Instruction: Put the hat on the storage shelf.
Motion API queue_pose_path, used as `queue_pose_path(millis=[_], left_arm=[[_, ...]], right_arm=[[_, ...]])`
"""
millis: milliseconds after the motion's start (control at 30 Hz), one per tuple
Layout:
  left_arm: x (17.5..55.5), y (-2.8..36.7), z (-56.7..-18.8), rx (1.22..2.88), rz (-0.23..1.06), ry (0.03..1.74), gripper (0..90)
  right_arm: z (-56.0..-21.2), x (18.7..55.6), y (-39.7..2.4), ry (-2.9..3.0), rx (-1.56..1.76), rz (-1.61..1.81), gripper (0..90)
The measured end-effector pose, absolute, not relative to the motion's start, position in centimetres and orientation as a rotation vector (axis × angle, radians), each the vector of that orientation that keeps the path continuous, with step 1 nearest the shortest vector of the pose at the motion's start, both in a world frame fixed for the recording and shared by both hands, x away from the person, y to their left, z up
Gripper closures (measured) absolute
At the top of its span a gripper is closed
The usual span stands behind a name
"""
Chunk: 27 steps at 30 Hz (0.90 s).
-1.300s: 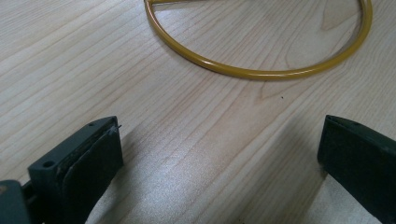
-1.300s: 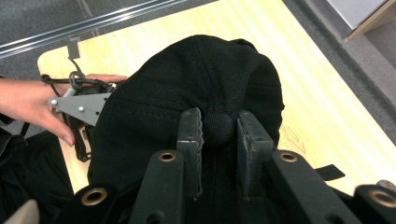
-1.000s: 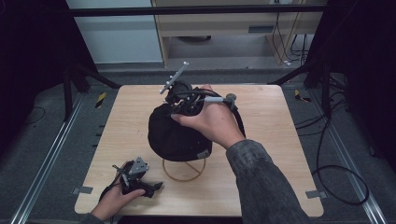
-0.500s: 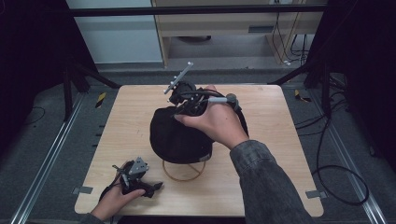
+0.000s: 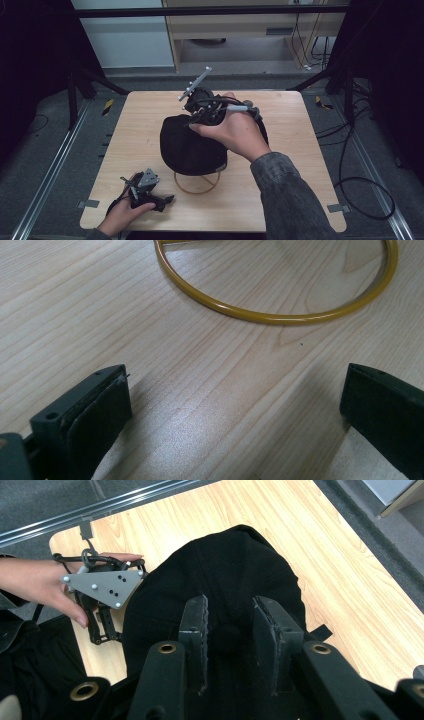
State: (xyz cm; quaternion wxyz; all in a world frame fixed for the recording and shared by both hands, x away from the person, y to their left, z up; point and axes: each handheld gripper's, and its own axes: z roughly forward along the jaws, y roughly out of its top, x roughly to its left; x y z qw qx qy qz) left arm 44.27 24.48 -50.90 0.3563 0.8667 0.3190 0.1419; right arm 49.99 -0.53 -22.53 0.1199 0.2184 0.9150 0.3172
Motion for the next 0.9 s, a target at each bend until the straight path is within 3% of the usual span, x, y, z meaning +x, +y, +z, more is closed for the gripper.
queue_pose_path(millis=[633,900], left_arm=[[44.3,24.5,-50.9,2.238,0.367,0.824,0.0],[44.3,24.5,-50.9,2.238,0.367,0.824,0.0]], right_arm=[[-21.9,48.9,-3.2,2.636,0.667,0.992,66.4],[-22.1,48.2,-4.0,2.617,0.666,0.994,59.6]])
